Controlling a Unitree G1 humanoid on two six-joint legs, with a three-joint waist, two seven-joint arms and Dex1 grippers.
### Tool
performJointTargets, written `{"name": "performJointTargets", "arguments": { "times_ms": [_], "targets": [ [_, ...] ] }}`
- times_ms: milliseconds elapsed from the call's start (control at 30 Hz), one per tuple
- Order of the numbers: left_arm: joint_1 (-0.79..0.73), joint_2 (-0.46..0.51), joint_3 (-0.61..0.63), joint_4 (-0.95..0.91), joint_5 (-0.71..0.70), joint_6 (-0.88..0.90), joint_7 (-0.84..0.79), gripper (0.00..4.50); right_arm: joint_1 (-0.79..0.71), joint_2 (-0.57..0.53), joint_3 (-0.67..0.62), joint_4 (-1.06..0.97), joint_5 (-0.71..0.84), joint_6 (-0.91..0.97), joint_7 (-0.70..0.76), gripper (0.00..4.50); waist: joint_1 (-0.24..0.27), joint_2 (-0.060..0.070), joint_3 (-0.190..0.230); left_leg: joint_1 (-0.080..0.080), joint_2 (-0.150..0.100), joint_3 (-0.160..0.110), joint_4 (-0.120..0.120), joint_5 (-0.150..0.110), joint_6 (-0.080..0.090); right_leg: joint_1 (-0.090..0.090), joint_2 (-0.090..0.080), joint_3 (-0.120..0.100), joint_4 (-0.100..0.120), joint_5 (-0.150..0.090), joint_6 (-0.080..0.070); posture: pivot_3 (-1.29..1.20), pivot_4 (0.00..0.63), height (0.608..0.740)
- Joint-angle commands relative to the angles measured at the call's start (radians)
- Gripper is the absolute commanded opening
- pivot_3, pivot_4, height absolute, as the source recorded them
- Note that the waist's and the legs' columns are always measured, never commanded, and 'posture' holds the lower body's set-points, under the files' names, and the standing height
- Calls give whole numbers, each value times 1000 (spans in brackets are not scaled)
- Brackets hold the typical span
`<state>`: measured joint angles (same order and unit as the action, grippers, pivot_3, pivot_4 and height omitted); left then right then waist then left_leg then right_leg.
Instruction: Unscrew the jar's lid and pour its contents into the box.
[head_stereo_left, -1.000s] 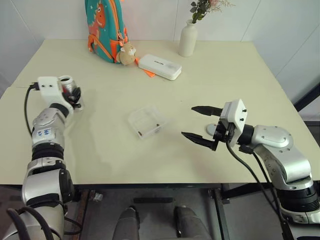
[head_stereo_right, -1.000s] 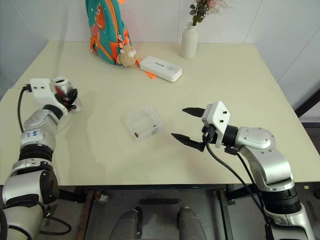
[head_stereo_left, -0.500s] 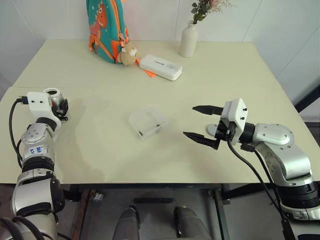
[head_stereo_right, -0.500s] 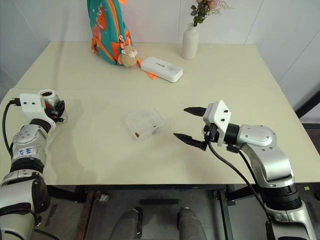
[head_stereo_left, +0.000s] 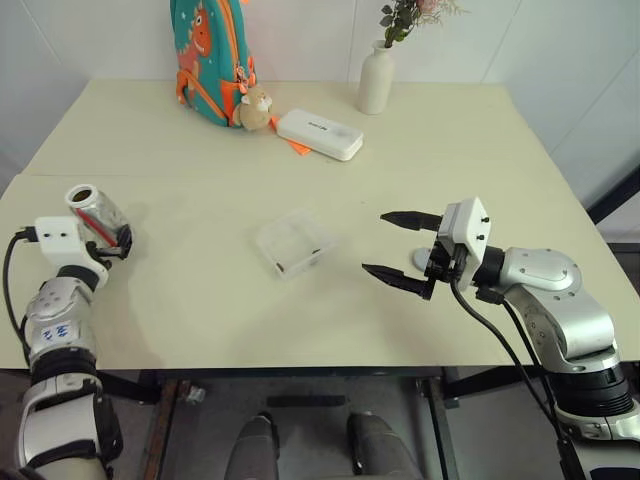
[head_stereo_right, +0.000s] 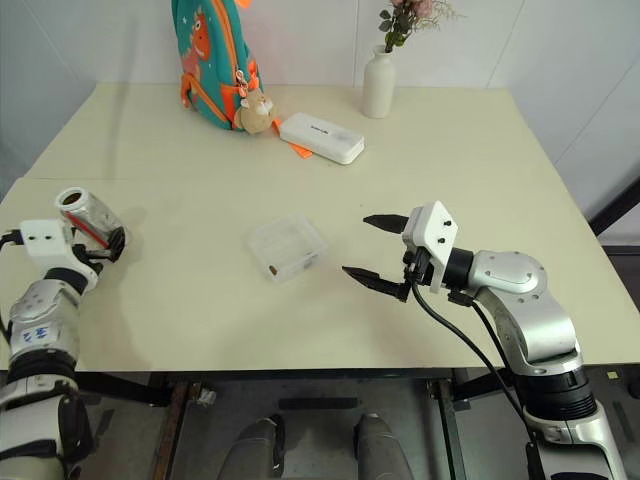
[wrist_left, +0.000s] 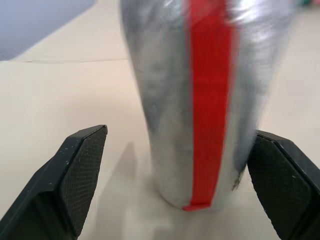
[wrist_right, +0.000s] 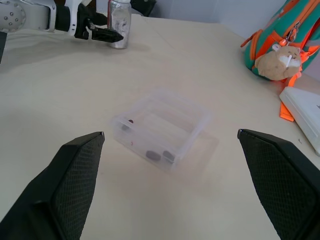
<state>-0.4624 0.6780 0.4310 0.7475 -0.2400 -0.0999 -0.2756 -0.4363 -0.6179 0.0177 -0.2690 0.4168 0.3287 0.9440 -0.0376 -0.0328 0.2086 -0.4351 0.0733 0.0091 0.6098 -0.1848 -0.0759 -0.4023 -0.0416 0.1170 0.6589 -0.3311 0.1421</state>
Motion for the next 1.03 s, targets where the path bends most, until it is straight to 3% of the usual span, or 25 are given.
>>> {"name": "performJointTargets", "arguments": {
  "times_ms": [33,267,400,600,667,767,833,1033],
  "targets": [
    [117,18,50,-208,-51,79,-19,4480,-7,-2,-12,-20,15,-20,15,4500,-1,0,0,0,0,0,0,0,0,0,0,0,0,0,0,0,150,740],
    [390,54,116,-484,-94,214,-115,4480,8,-7,-35,-4,46,-24,41,4500,-4,-1,-1,2,2,1,-1,-1,0,0,0,0,-2,0,-5,0,150,740],
    [446,104,108,-599,-105,134,-261,4480,11,-7,-43,4,43,-43,52,4500,-4,-3,-1,5,3,2,-5,-1,-1,4,0,-1,-7,-7,-24,0,150,740],
    [416,173,26,-851,-307,263,-555,4480,12,-27,-58,17,33,-62,60,4500,-7,-5,-3,11,6,12,-16,-2,-4,11,-3,0,-23,-3,-29,0,150,740],
    [363,206,-32,-853,-281,207,-651,4480,14,-40,-71,3,72,-21,72,4500,-9,-5,-3,11,7,13,-18,-2,-3,10,-2,0,-24,-3,-29,0,150,740],
    [273,209,-74,-823,-277,206,-693,4480,18,-63,-87,1,97,-9,96,4500,-10,-5,-3,11,8,13,-20,0,0,8,0,0,-23,-3,-27,0,150,740],
    [233,211,-96,-802,-269,196,-734,4480,40,-78,-96,-12,99,-5,98,4500,-17,-5,-3,11,9,13,-21,-1,0,8,1,0,-23,2,-13,0,150,740],
    [219,207,-88,-815,-283,250,-745,4480,75,-89,-111,-41,78,-19,65,4500,-24,-5,-3,11,10,13,-21,-4,-2,6,2,1,-21,-2,-9,0,150,740]
  ]
}}
